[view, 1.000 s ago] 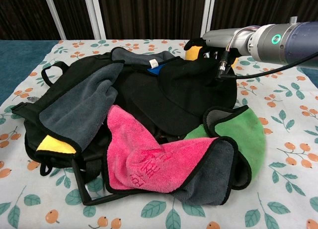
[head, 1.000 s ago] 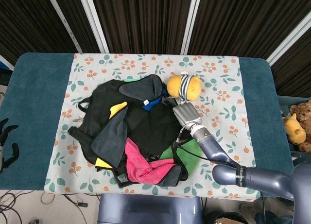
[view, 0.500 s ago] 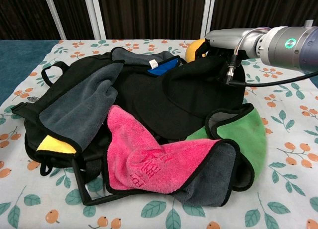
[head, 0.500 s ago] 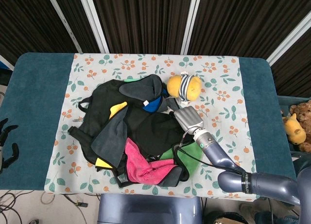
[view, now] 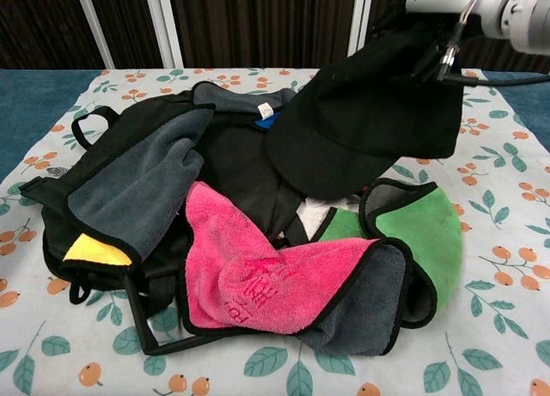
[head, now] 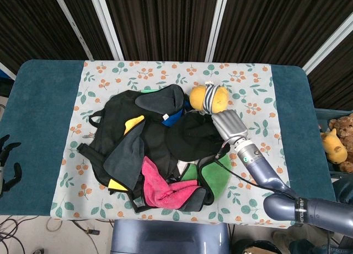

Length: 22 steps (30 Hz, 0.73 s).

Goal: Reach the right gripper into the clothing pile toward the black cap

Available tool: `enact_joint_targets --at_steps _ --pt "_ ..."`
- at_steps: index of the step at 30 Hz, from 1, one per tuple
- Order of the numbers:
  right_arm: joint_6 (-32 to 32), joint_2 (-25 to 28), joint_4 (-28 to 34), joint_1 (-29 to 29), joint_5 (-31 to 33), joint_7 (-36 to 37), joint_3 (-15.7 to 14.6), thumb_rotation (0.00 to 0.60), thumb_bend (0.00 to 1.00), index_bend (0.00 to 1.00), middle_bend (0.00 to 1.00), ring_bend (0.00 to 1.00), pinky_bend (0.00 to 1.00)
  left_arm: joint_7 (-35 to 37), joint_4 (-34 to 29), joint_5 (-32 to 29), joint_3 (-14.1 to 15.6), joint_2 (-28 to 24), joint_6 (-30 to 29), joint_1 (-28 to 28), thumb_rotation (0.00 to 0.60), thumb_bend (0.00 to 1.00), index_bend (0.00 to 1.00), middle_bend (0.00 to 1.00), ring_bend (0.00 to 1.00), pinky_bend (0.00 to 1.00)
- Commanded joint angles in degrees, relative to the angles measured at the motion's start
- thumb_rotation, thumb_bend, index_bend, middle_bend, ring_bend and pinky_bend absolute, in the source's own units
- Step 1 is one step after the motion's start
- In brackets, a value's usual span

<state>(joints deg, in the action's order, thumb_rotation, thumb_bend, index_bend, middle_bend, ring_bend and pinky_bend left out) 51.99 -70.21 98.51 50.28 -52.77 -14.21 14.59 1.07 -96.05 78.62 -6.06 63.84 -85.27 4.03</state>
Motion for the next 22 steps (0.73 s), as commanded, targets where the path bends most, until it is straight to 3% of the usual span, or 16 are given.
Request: enact_joint_targets --at_steps 1,15,22 --pt "0.33 3.60 2.28 -1.58 0.25 3.80 2.24 0.600 0.47 0.61 0.65 0.62 0.50 -0.01 -0.03 0.04 0.00 0.01 0.00 0.01 0.600 0.59 0.22 0.06 0.10 0.00" --pt "0.40 19.08 8.62 -7.64 -2.05 18.58 9.37 0.600 0.47 0.61 0.65 0.62 0.50 -0.14 -0.12 0.24 -0.01 0.07 -0.22 -0.03 0.600 0.59 0.22 0.06 0.10 0.00" --pt "-1.56 26.10 11.83 -11.86 -2.41 33.27 14.43 0.600 0.47 0.61 0.65 0.62 0.50 -0.18 -0.02 0.43 0.03 0.14 -0.39 -0.09 0.600 0.59 0.22 0.06 0.10 0.00"
